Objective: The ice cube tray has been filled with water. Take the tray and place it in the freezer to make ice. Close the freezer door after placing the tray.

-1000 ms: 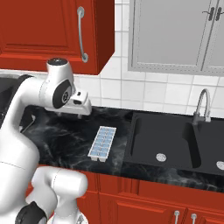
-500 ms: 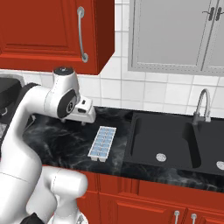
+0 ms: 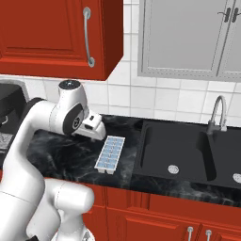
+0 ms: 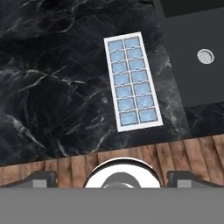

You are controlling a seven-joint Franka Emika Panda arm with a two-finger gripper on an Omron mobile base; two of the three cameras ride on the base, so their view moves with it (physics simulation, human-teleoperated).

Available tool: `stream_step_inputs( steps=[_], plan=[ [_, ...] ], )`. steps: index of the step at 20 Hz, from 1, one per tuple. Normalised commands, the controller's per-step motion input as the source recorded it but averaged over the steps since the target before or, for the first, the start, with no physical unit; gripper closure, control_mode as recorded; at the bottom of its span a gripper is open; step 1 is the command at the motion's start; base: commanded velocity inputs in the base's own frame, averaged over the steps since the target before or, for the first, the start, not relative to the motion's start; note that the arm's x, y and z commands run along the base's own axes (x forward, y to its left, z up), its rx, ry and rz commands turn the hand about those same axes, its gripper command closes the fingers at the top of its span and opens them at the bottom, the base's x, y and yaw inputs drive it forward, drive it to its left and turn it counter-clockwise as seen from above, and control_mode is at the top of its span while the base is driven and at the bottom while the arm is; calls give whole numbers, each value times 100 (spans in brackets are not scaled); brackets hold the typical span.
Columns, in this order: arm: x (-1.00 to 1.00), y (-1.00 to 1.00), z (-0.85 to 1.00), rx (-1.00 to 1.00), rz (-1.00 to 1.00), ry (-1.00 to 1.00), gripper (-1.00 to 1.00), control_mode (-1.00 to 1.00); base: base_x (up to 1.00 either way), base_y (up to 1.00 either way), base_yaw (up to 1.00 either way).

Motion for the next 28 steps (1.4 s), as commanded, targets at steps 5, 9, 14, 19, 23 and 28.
stream_step_inputs(
  steps=[5, 9, 14, 19, 23, 28],
  plan=[
    [0, -49, -11, 11, -18, 0, -100, -100, 0, 0, 0],
    [0, -39, -6, 12, -13, 0, -100, -100, 0, 0, 0],
    [1, -5, -8, 5, -2, 0, -100, -100, 0, 0, 0],
    [14, 0, -14, 0, 0, 0, -100, -100, 0, 0, 0],
    [23, 0, -16, 0, 2, -4, -100, -100, 0, 0, 0],
    [26, -1, -17, 0, 0, -3, -100, -100, 0, 0, 0]
  ],
)
